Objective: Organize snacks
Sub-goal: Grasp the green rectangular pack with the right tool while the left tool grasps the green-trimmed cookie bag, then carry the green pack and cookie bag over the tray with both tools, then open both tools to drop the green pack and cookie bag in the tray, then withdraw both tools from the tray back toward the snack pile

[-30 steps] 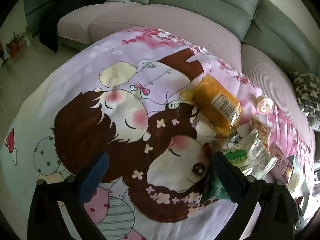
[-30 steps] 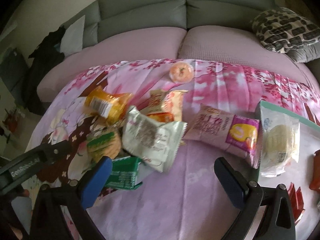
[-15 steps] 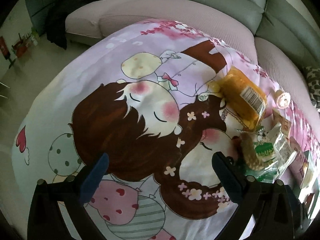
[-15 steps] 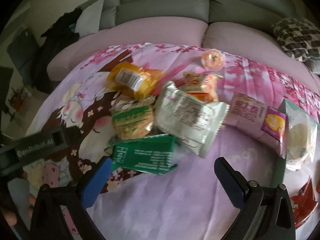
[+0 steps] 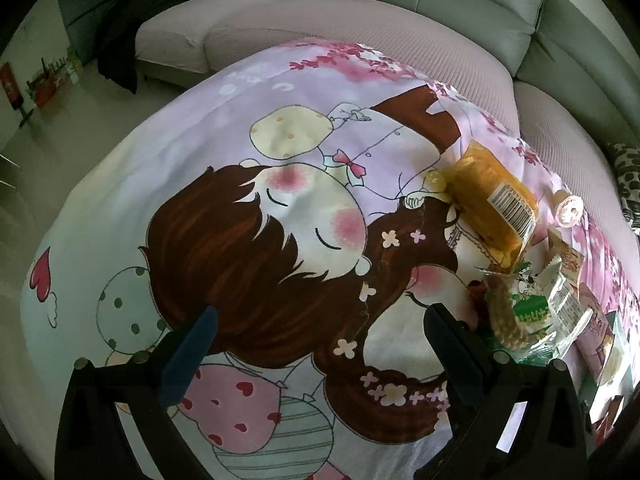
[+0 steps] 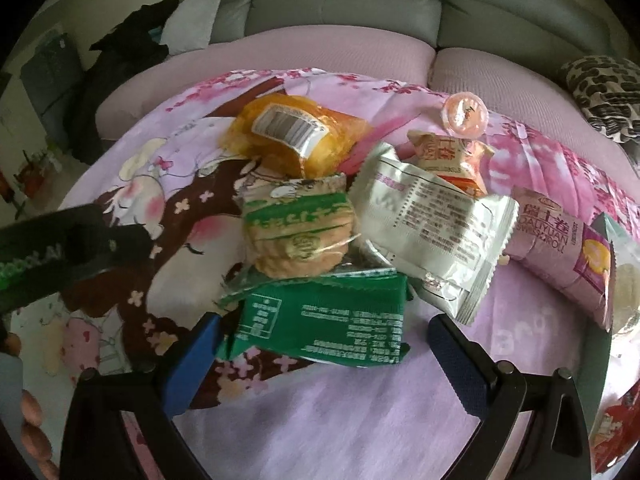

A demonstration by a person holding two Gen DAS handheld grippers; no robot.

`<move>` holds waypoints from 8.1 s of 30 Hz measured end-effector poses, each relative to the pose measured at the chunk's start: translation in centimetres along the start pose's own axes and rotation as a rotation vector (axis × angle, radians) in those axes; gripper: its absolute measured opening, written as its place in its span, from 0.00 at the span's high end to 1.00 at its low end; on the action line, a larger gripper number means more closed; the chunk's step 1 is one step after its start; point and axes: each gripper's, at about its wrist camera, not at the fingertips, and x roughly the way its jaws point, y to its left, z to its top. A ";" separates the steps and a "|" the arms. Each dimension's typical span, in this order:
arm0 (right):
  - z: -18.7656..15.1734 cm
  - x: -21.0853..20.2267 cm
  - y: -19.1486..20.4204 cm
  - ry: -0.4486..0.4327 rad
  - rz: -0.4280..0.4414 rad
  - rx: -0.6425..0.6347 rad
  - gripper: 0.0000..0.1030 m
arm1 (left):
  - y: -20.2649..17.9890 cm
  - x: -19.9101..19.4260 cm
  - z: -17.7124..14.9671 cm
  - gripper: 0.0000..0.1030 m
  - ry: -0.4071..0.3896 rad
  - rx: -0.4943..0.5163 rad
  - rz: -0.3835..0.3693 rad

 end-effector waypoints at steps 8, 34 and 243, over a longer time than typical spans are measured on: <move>0.0 -0.7 -1.3 -0.011 0.008 0.044 0.28 | -0.8 -0.3 0.1 0.00 -0.010 0.023 -0.011; -0.9 -3.9 -6.9 0.027 -0.023 0.192 0.35 | -3.6 -0.8 -0.2 0.01 0.044 -0.013 -0.193; 0.4 -9.4 -16.9 -0.229 -0.028 0.427 0.00 | -8.7 -5.2 0.6 0.01 -0.241 0.100 -0.286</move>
